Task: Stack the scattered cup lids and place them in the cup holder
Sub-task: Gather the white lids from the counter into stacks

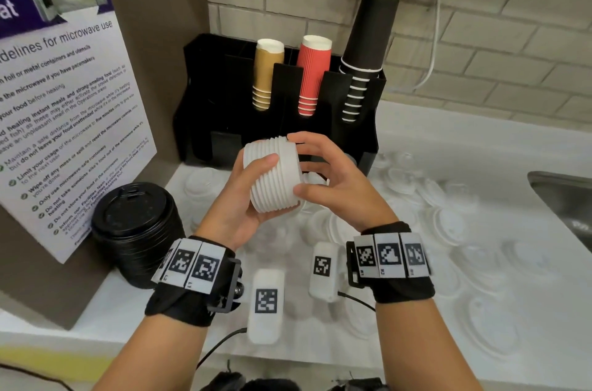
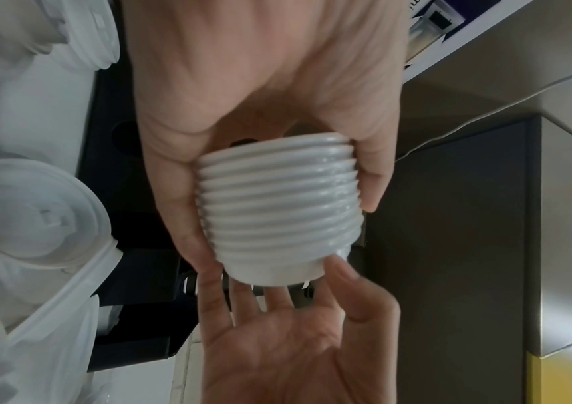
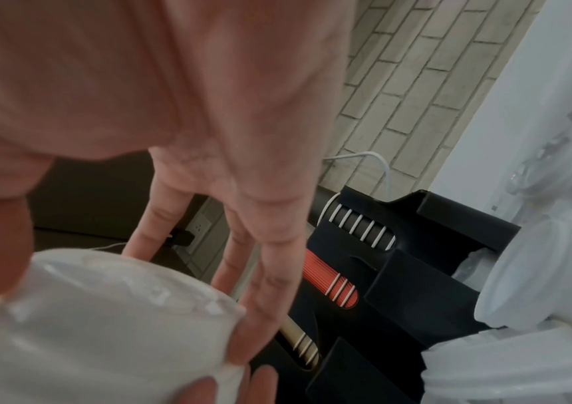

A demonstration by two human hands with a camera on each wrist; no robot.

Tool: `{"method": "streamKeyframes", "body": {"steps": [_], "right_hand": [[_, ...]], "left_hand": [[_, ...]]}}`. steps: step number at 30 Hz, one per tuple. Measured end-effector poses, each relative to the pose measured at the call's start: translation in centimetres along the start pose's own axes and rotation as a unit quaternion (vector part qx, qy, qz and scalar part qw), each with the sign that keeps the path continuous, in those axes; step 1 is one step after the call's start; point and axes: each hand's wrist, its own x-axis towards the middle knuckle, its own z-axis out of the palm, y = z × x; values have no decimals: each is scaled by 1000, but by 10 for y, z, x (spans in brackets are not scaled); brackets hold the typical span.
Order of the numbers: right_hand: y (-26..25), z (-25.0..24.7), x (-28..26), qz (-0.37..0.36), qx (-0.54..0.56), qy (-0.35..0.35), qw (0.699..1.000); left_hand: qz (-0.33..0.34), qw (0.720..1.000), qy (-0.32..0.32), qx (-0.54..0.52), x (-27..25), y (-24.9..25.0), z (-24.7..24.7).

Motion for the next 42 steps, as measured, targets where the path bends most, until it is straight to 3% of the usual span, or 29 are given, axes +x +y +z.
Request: {"method": "streamKeyframes", "body": {"steps": [4,7,9,11,13,15,18,20,22,23,27,29,30,32,35,38,42], "right_hand": [[-11,-2,11,-13,-22,-42,999],[-19,-11,32,-23,1,-84,996],[-18,-21,51,11,-22,-37,999],[-10,-28,71,61,-140,-14,988],[3,-24,84,100,-339,-97,931],[20,-11,92,127,-481,-197,845],[43,10,99,137,-615,-281,724],[54,20,103,125,-664,-287,679],[61,23,107,122,-663,-274,686],[63,24,109,122,-644,-259,709],[55,20,119,83,-504,-138,848],[48,12,122,57,-460,-85,882],[46,5,123,53,-459,-79,883],[43,-9,123,80,-508,-139,847],[48,-24,115,189,-560,-292,752],[61,-29,109,220,-592,-314,709],[76,-25,104,185,-655,-306,666]], "left_hand": [[11,1000,-5,-10,2,4,1],[38,996,23,-74,5,14,-1],[57,992,41,-106,6,22,-7],[79,989,58,-107,5,29,-14],[94,988,63,-108,4,33,-21],[103,986,65,-111,2,33,-26],[107,986,71,-108,1,33,-29],[109,986,73,-105,0,32,-30],[112,986,69,-100,0,31,-30],[114,987,67,-96,-1,31,-30],[117,987,64,-88,-2,32,-31],[115,987,68,-90,-2,33,-31],[114,987,71,-91,-2,33,-32],[114,987,73,-91,-2,33,-32],[108,988,64,-87,-2,32,-32],[101,989,60,-84,0,30,-30],[95,989,63,-90,1,28,-29]]}}
